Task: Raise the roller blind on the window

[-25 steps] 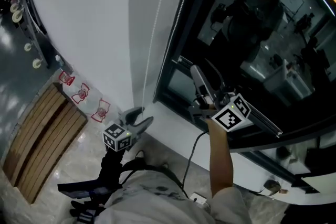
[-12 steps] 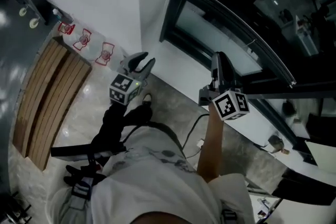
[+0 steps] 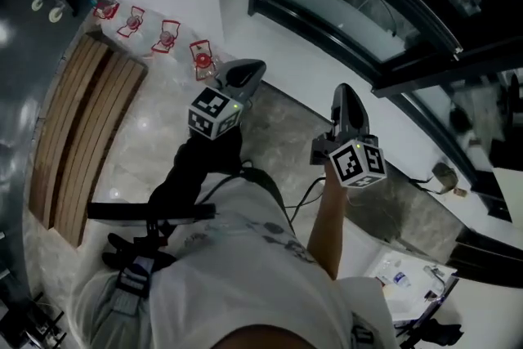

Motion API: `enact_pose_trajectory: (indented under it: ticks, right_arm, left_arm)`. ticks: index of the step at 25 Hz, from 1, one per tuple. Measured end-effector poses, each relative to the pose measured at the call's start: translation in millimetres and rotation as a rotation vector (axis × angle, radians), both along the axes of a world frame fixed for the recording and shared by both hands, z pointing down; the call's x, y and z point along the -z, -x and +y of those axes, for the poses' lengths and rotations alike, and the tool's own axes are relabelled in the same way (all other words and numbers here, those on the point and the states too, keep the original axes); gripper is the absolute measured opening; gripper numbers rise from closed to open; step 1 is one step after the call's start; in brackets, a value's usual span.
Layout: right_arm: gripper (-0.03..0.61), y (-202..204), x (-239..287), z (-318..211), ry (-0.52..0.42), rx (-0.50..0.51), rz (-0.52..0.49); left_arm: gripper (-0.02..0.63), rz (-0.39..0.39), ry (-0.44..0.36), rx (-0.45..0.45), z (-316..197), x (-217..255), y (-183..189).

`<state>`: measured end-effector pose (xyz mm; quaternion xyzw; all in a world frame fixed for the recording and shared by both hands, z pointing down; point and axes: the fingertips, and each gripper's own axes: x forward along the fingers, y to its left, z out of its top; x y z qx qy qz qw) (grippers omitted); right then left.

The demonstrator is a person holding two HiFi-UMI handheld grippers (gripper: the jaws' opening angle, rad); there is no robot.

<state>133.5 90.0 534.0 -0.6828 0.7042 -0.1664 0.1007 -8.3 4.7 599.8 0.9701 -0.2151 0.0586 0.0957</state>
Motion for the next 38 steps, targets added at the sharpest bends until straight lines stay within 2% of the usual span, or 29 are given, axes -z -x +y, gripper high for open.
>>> enact_pose_trajectory:
  ticks: [10, 17, 21, 26, 32, 38]
  right_arm:
    - [0.002, 32, 5, 83, 0.020, -0.069, 0.002]
    - [0.003, 85, -12, 101, 0.049, -0.152, 0.015]
    - [0.003, 120, -23, 110, 0.060, -0.196, 0.021]
    - [0.002, 136, -28, 109, 0.066, -0.258, 0.027]
    - [0.002, 136, -21, 95, 0.036, -0.283, 0.078]
    - [0.000, 119, -1, 88, -0.005, -0.311, 0.119]
  left_arm:
    - [-0.002, 0.029, -0.018, -0.114, 78, 24, 5]
    - [-0.002, 0.029, -0.020, -0.161, 91, 17, 64]
    - [-0.002, -0.004, 0.001, -0.162, 93, 7, 101]
    - [-0.002, -0.006, -0.018, -0.143, 86, 15, 119]
    - [-0.002, 0.007, -0.012, -0.053, 66, 23, 116]
    - [-0.002, 0.004, -0.040, -0.044, 61, 37, 92]
